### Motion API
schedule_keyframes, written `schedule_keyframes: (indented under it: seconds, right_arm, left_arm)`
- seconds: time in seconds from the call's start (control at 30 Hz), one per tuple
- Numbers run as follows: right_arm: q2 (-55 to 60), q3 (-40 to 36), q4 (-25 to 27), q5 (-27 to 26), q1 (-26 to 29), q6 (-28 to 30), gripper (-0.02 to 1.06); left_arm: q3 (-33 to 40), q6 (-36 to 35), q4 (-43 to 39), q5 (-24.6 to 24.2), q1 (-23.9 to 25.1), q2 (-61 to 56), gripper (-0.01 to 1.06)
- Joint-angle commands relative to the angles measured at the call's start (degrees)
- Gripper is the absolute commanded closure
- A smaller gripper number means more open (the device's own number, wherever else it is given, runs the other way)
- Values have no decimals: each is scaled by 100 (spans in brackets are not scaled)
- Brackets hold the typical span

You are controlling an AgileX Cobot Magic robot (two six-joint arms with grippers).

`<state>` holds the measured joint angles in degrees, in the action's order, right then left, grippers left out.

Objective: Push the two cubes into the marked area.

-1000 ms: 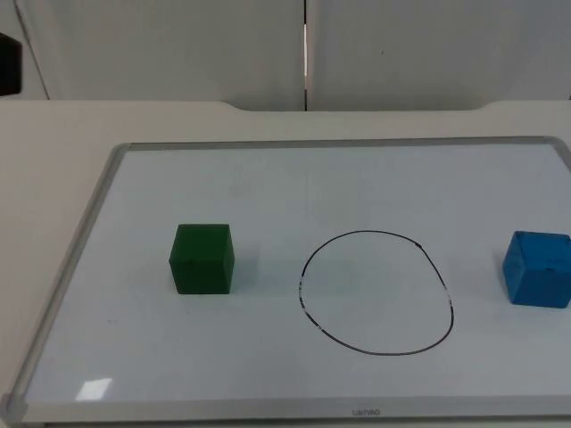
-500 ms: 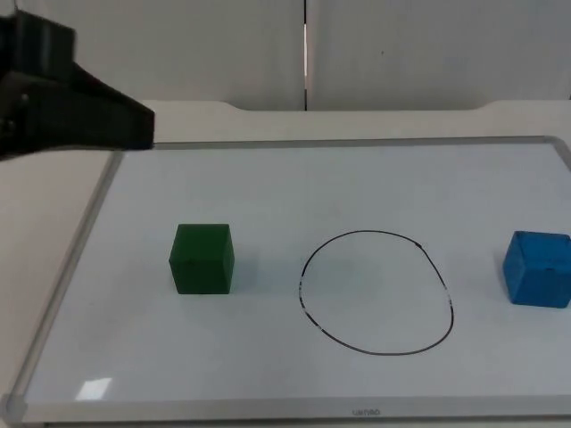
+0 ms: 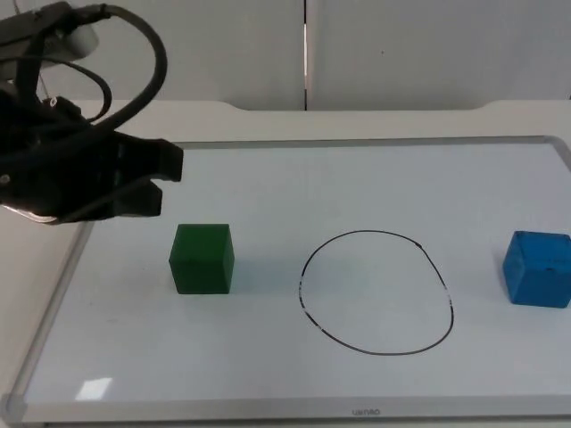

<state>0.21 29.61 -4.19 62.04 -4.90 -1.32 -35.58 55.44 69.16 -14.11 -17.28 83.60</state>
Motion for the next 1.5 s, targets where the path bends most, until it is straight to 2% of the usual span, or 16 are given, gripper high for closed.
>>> schedule_keyframes:
  seconds: [0.0, 0.33, 0.63, 0.93, 1.13, 1.37, 1.47]
  right_arm:
    - [-21, -16, 3, -25, 42, 49, -1]
    - [-21, -16, 3, -25, 42, 49, -1]
    - [-21, -16, 3, -25, 31, 47, -1]
    - [-21, -16, 3, -25, 31, 47, -1]
    - [-21, -16, 3, -25, 31, 47, -1]
    - [-21, -16, 3, -25, 31, 47, -1]
    - [-21, -16, 3, -25, 31, 47, -1]
  left_arm:
    - [-33, -134, 128, 407, -37, 246, 105]
    - [-408, -310, 154, 878, -37, 1034, 105]
    - [-535, -345, 240, 1052, 198, 1612, 105]
    - [-774, -321, 200, 941, 405, 2069, 105]
    - [-1152, -321, 18, 642, 405, 2432, 105]
    - [-1202, -286, 18, 900, 405, 2623, 105]
    - [-1258, -177, 18, 755, 405, 2735, 105]
